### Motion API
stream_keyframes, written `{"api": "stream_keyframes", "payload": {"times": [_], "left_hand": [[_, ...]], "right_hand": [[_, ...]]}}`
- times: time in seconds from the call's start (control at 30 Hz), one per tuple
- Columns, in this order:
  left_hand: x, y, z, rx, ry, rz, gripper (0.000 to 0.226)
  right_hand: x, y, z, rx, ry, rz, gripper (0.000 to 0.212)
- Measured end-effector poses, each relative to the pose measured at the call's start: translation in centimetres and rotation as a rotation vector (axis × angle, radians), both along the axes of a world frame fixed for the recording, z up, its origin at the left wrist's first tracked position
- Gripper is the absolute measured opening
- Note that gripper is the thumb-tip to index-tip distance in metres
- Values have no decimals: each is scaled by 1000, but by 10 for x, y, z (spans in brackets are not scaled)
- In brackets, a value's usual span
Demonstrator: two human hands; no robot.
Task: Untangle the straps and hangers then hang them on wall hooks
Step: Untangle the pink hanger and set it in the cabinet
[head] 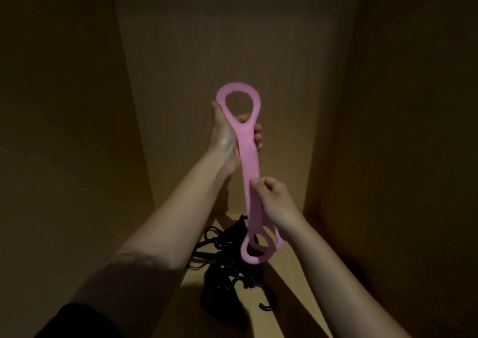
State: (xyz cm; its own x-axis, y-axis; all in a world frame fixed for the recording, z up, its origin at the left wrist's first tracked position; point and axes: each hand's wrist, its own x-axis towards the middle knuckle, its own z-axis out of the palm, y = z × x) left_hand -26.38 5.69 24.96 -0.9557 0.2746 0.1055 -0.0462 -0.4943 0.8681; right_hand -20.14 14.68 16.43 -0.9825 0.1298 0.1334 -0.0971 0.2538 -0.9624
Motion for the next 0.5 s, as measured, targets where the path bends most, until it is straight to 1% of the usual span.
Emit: {"api": "stream_keyframes", "payload": {"times": [0.1, 0.2, 0.27, 0.37, 0.4, 0.43, 0.5], "left_hand": [[2, 1, -4, -4, 0, -4, 79], [2, 4, -6, 0, -14, -7, 78], [1, 5, -6, 1, -12, 2, 78], [0, 4, -5, 2, -16, 8, 77], [0, 4, -4, 5, -17, 7, 77], [0, 5, -4, 7, -16, 9, 77], [1, 6, -3, 12, -16, 8, 77]], "right_hand": [[3, 1, -5, 35, 32, -10, 25], [5, 1, -9, 14, 24, 2, 26], [3, 0, -12, 38, 32, -39, 25], [-4, 0, -17, 213, 120, -201, 18], [-6, -1, -17, 249, 143, -225, 15], [-7, -1, -18, 280, 149, -224, 19], [-7, -3, -19, 330, 133, -213, 42]]}}
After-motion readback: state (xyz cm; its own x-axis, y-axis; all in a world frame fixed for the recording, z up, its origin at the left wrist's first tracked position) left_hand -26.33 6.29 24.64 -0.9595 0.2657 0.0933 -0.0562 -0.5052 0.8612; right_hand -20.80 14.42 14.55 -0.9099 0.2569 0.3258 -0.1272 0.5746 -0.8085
